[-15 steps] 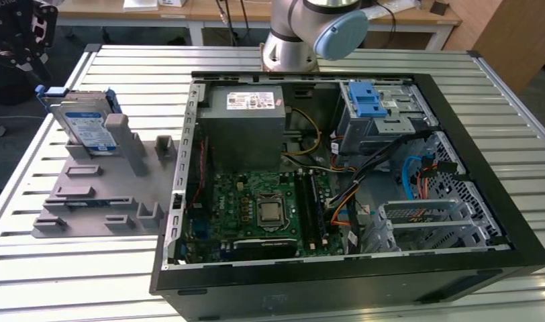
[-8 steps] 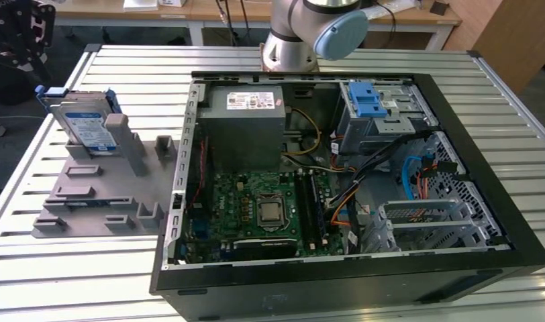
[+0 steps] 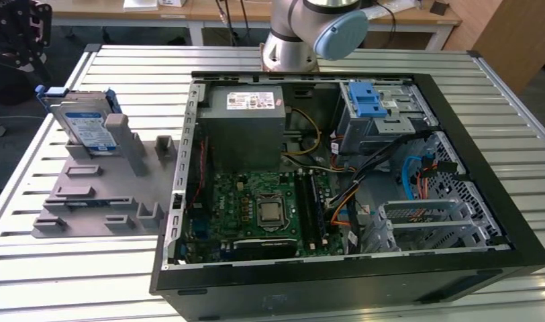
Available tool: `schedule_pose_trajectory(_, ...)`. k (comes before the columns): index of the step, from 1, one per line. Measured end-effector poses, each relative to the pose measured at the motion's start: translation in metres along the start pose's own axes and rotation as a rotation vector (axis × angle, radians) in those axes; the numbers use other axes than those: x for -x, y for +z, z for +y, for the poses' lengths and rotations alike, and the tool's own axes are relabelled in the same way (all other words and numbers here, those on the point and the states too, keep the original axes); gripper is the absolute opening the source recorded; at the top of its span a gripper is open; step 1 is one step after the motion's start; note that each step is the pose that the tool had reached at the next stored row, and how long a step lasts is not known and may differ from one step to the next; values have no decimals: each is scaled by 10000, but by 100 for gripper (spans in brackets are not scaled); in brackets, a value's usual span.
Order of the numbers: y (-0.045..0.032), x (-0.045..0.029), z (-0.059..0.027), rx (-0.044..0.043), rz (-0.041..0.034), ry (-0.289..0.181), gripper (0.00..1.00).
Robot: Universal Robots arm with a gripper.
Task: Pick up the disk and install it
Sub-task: 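Pick up the disk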
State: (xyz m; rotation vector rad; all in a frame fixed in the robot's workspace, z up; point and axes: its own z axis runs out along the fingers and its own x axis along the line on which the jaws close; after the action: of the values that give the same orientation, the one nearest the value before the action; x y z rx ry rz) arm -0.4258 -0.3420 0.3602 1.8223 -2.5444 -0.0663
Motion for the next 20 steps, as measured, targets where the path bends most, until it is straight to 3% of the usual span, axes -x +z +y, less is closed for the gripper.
schedule_pose_trajectory(7, 29, -1, -1, -50, 28, -1315, 11)
schedule_pose_trajectory(10, 48, -2, 0, -224, -19, -1342, 11)
schedule_pose_trajectory(13, 70, 8, 3, -309, -41, -1319, 11)
schedule_pose_trajectory(16, 85, 36, 13, -313, -39, -1314, 11)
schedule_pose_trajectory(18, 99, 59, 20, -288, -16, -1312, 17)
schedule_pose_trajectory(20, 124, 68, 22, -269, -7, -1311, 29)
